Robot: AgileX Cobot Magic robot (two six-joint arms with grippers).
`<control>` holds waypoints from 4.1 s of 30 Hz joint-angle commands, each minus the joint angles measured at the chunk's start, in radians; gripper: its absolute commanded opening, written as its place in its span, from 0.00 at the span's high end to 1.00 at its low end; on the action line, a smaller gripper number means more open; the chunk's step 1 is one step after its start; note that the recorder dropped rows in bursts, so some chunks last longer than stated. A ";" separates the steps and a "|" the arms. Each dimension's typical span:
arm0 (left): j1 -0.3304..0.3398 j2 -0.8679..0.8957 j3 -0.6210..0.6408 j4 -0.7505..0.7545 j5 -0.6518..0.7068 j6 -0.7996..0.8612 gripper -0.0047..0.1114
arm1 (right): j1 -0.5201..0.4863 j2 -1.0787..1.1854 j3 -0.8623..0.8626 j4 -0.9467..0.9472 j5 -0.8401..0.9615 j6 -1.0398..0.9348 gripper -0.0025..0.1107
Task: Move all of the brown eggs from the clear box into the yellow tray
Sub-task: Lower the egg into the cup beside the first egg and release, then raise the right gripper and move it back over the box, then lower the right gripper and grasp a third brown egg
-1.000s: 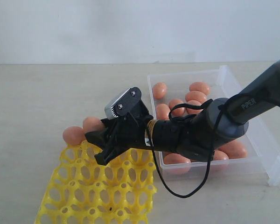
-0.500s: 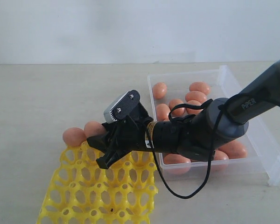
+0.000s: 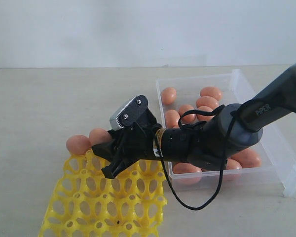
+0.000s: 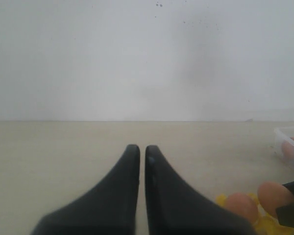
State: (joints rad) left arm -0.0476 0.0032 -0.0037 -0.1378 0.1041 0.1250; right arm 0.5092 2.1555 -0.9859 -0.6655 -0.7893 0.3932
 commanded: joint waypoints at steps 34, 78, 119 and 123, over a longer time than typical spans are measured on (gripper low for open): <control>0.003 -0.003 0.004 0.000 -0.002 0.003 0.92 | 0.000 -0.014 -0.003 0.053 -0.112 0.105 0.98; 0.003 -0.003 0.004 0.000 0.000 0.003 0.92 | -0.225 -0.407 -0.003 0.188 0.976 0.063 0.98; 0.003 -0.003 0.004 0.000 -0.004 0.003 0.92 | -0.269 -0.111 -0.157 0.202 0.952 -0.141 0.48; 0.003 -0.003 0.004 0.000 -0.004 0.003 0.92 | -0.269 -0.107 -0.157 0.202 0.925 -0.139 0.49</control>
State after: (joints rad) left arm -0.0476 0.0032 -0.0037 -0.1378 0.1041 0.1250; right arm 0.2442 2.0434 -1.1399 -0.4597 0.1466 0.2593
